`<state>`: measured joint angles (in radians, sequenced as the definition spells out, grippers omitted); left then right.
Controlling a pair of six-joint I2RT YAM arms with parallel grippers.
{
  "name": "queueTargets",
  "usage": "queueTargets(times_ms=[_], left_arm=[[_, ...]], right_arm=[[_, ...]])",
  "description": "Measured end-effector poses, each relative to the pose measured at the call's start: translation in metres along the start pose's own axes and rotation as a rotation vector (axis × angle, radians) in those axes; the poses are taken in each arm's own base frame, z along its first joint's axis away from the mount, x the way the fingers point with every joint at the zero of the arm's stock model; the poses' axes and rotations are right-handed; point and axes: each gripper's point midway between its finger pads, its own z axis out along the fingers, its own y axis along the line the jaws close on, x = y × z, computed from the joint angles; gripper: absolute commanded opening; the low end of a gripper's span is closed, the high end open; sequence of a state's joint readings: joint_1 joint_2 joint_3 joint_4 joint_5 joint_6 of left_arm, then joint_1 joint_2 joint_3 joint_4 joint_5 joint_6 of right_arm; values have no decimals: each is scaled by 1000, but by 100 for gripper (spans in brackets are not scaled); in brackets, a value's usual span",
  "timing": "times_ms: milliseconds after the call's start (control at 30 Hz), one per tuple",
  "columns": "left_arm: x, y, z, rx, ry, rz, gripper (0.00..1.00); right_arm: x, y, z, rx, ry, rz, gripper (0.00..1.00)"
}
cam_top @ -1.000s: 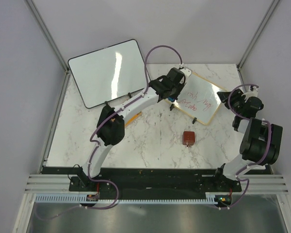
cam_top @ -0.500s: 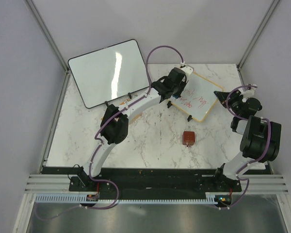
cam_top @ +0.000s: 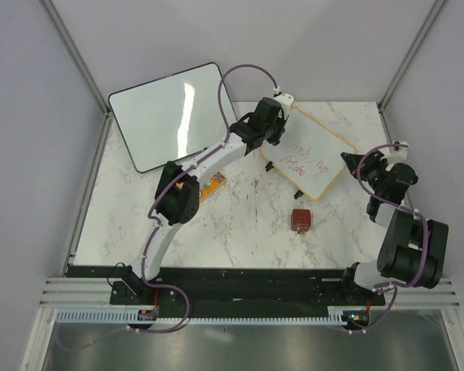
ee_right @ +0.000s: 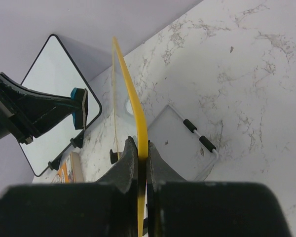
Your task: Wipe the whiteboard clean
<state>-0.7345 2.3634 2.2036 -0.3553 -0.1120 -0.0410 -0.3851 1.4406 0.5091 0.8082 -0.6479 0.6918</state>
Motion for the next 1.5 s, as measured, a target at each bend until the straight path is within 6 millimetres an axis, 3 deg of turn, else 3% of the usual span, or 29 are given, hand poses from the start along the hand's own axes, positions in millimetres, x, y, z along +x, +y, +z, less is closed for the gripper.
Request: queueTargets(times_ms=[267, 700, 1067, 1300, 1500], left_arm=[[-2, -11, 5, 56, -21, -16, 2], [2, -19, 7, 100, -15, -22, 2], [20, -26, 10, 136, 22, -21, 2], [30, -27, 12, 144, 43, -20, 2], [39, -27, 13, 146, 63, -19, 2]], right_arm=[[8, -5, -4, 18, 6, -4, 0], [3, -3, -1, 32, 15, -58, 0], [-9, -1, 9, 50, 40, -100, 0], [-8, -7, 11, 58, 31, -112, 0], [2, -17, 0, 93, -11, -124, 0]])
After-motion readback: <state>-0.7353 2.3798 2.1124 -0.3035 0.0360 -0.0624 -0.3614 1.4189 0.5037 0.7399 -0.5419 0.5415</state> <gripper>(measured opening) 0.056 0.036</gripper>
